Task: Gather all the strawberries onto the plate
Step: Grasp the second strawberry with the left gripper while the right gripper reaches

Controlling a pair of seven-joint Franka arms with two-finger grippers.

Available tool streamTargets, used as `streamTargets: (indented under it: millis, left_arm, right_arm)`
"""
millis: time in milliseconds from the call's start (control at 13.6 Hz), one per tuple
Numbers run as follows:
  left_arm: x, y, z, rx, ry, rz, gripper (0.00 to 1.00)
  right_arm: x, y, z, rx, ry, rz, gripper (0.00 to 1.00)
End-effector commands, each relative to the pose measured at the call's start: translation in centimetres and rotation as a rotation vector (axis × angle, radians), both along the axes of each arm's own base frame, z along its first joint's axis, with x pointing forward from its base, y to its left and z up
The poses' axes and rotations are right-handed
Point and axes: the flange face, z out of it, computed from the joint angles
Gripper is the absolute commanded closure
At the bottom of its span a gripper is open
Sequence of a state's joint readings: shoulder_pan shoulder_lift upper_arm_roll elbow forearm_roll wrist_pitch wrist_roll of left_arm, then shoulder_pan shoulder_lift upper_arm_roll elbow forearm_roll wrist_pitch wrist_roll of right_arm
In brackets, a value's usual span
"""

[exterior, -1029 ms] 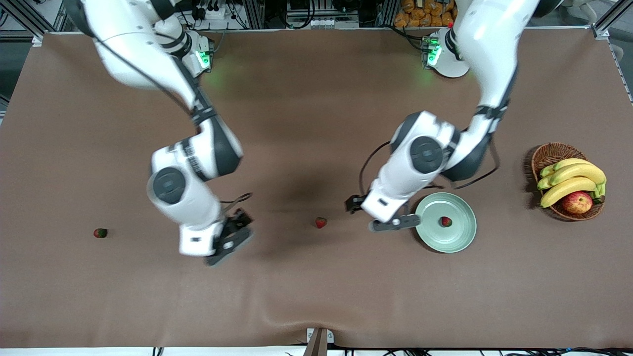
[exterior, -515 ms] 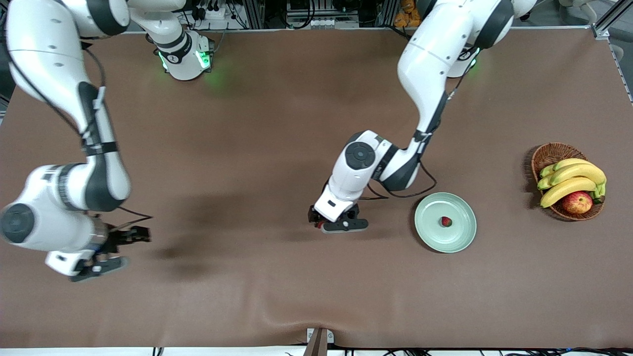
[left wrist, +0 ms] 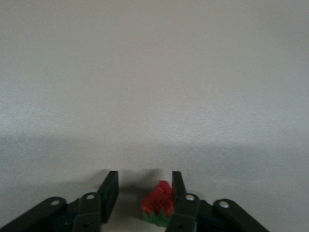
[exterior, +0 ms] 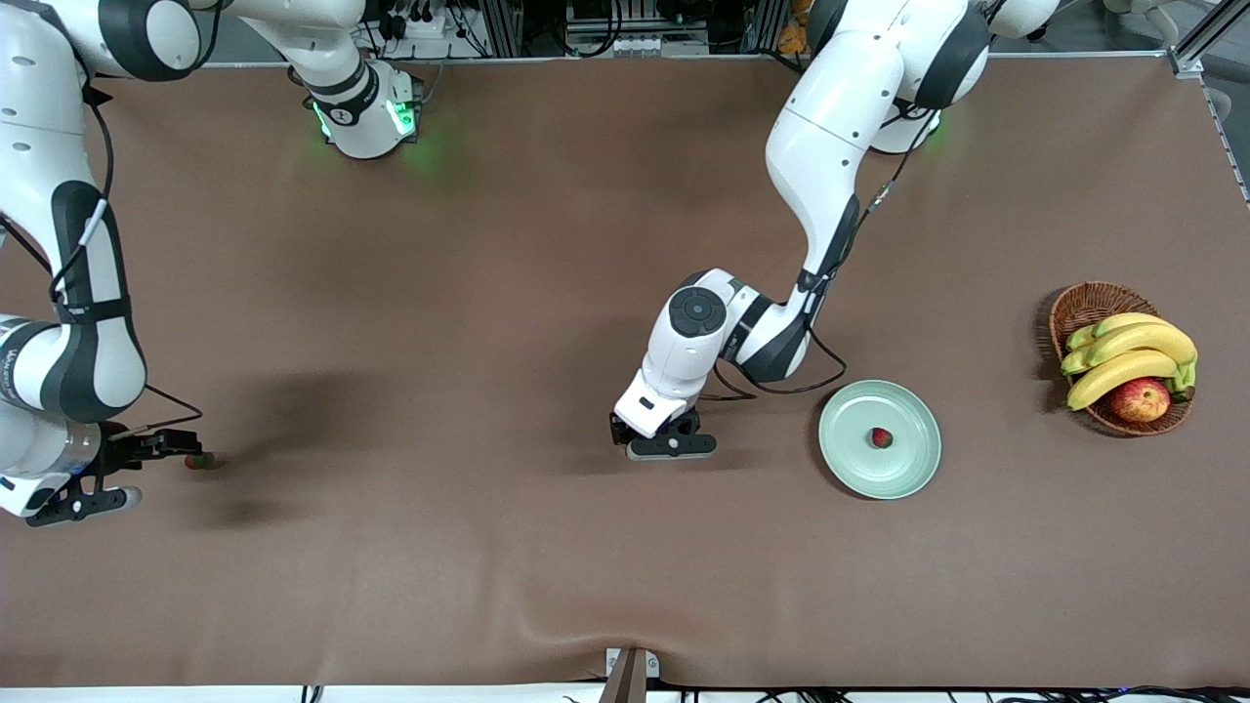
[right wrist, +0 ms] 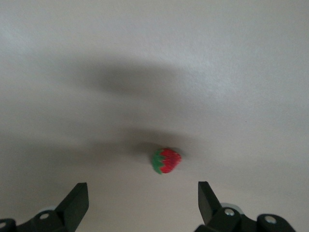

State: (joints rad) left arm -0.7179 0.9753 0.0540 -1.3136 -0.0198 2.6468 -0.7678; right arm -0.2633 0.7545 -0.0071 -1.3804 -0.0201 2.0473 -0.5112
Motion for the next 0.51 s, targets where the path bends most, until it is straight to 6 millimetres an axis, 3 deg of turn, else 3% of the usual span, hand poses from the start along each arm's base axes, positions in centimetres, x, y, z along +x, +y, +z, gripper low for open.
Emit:
streamTargets:
  millis: [0,147,441]
  left_arm:
    - [0.2,-0.6,-0.4,0.004,-0.035,-0.004,0.49]
    - [0.0,-0.8,-0.4,0.002,-0.034,-0.005,0.49]
    - [-0.6,-1.7,-0.6,-0.012,-0.042,-0.013,0.49]
  right_arm:
    - [0.2,-0.7,-3.0,-0.007,-0.038,0.078,0.0]
    - [-0.3,-1.0,-4.2,-0.004,-0.051,0.176,0.0]
    - [-2.2,-1.9,-8.2,0.002,-0.065,0.15,0.0]
